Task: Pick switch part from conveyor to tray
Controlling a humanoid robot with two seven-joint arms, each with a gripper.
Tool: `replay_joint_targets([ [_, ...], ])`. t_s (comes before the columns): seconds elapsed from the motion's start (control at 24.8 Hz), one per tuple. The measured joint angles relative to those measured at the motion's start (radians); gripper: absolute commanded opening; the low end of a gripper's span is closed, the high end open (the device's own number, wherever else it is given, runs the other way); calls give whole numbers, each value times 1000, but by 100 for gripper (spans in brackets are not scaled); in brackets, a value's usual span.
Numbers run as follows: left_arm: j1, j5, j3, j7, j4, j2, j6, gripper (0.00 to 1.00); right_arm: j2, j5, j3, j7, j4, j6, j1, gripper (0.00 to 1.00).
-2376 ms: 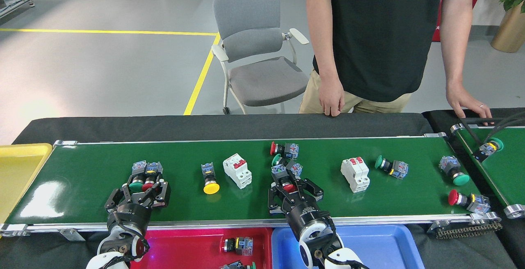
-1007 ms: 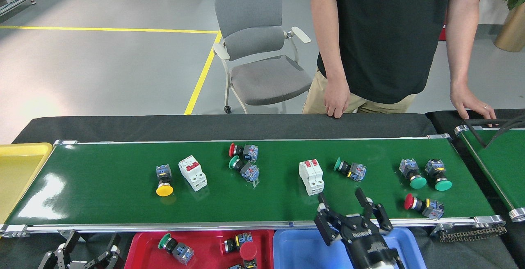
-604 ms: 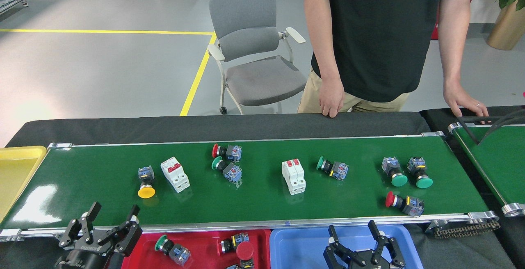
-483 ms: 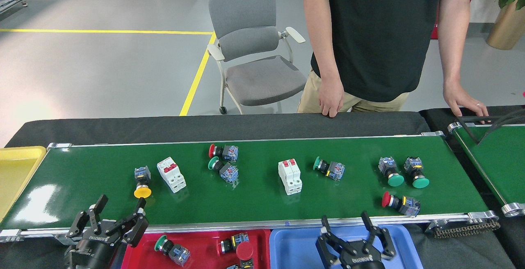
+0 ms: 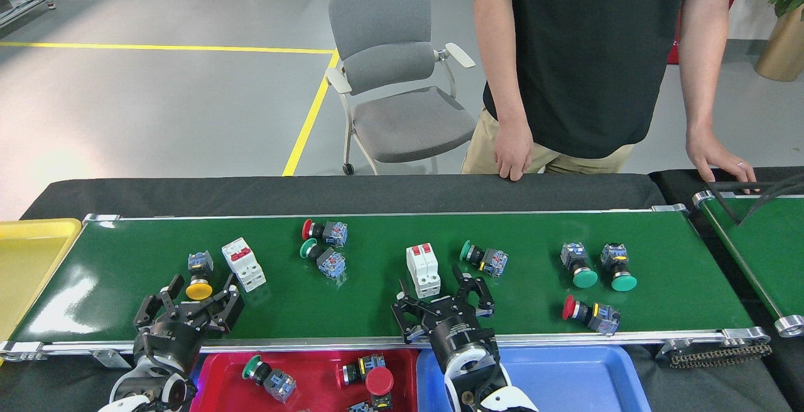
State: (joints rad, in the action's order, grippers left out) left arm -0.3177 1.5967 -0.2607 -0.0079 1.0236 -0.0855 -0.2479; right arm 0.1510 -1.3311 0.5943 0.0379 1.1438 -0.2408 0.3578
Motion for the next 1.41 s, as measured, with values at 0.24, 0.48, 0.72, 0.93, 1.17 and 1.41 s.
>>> replay_joint_targets([
  [0.24,38,-28,3,91,-2,-31,-48,6,-1,11,29,-10,-21,3,21,3],
  [0.48,271,-92,-6,120,269,-43,-253,8,-10,18,25,-12,47,49,-1,3],
  [0.72,595,-143,-18,121,620,-57,-492,98,-247,166,-36,37,413,267,-198,5],
  [0.93,673,-145,-19,123,687,-40,-530,100,-441,301,-200,44,585,528,-377,9],
  [1.17,640,-149,-93,126,664,-5,-459,100,-511,387,-612,44,587,951,-658,30],
  [1.41,480,-149,-157,123,464,-20,-252,100,-456,392,-797,50,556,1010,-725,100],
])
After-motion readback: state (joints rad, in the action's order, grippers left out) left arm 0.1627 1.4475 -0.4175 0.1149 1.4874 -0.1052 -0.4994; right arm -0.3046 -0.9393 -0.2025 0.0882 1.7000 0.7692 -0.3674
